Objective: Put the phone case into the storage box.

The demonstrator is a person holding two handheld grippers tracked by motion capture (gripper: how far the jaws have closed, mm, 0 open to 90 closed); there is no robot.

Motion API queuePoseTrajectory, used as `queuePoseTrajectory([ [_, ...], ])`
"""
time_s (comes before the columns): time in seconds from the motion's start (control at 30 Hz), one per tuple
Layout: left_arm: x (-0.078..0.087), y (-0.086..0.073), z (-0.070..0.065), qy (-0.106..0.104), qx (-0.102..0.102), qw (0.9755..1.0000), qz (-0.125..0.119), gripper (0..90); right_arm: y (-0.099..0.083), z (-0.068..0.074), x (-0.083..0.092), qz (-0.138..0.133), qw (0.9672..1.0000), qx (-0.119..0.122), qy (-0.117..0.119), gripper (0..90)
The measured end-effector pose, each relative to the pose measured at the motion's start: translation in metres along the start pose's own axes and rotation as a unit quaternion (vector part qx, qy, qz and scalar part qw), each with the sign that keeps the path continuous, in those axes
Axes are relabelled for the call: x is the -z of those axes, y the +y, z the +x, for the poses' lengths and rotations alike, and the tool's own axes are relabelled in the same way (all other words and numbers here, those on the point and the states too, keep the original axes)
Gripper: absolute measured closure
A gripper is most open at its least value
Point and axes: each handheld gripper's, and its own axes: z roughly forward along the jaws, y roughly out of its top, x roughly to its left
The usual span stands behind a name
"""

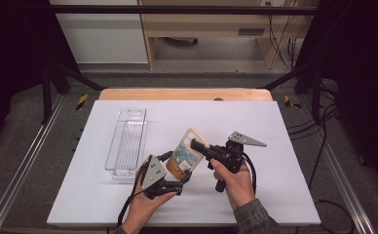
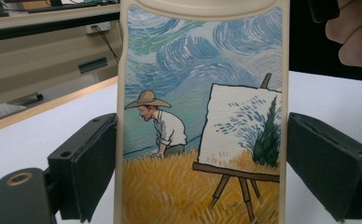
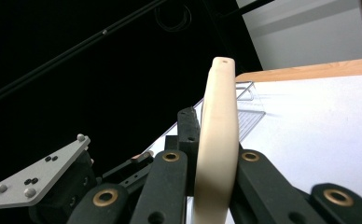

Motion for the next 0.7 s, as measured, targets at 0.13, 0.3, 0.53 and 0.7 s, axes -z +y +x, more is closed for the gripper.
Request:
queuePoseTrajectory([
  [0.13, 0.001, 0.000, 0.001, 0.001, 0.001, 1.0000, -0.002, 11.1, 0.001, 0.003, -0.001, 0.000, 0.9999, 0.011, 0.000, 86.7],
  [0.3, 0.001, 0.000, 0.001, 0.003, 0.000, 1.0000, -0.007, 10.9, 0.003, 0.009, -0.003, 0.005, 0.9995, 0.032, -0.005, 86.9],
  [0.53, 0.001, 0.001, 0.002, 0.006, 0.005, 0.9998, -0.018, 9.4, 0.006, 0.014, -0.004, 0.007, 0.9986, 0.052, -0.010, 87.1],
  [0.7, 0.001, 0.002, 0.001, 0.008, 0.014, 0.9995, -0.026, 3.1, 0.007, 0.016, -0.006, 0.010, 0.9973, 0.070, -0.021, 87.0],
])
